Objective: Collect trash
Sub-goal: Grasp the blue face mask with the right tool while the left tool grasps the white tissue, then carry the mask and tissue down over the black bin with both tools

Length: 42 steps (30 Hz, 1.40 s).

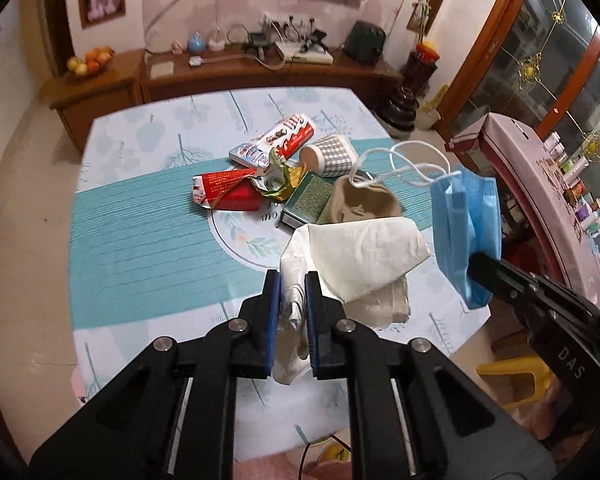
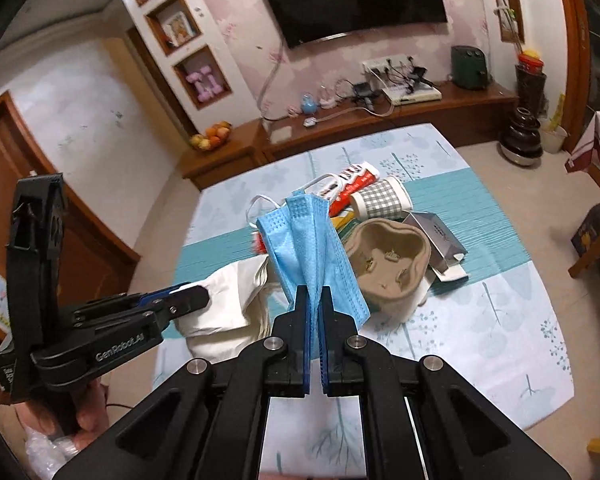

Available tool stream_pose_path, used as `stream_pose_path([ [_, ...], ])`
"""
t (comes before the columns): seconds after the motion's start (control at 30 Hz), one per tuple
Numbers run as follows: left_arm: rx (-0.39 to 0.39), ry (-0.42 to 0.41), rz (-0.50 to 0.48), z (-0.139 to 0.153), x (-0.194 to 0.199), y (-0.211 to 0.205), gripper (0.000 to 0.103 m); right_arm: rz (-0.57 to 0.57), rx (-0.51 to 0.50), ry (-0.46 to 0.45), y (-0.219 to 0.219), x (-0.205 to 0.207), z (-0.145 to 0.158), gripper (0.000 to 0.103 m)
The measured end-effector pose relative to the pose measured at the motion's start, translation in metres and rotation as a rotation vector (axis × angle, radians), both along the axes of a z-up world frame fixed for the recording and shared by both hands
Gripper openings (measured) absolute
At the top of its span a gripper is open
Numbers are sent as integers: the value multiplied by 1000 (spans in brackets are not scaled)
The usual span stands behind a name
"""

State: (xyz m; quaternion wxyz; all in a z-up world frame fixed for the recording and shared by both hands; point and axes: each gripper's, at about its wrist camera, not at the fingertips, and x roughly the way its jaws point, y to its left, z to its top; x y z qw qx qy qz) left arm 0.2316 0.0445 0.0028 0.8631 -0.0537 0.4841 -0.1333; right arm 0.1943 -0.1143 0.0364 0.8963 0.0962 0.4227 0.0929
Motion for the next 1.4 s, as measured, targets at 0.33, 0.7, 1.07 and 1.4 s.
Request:
stream_pose_path([
  [0.33, 37, -87, 126, 31, -141, -48, 9, 109, 67, -16, -54, -139, 15, 3],
  [0.7, 128, -17, 163, 4, -257, -96, 9, 159, 134, 105, -102, -240, -23, 3],
  [1.07, 211, 78, 136, -88, -290, -105, 9, 146, 99, 358, -96, -263, -135, 3],
  [1.4, 233, 206, 165, -203, -296, -87, 9, 100, 40, 506, -90, -258, -265, 3],
])
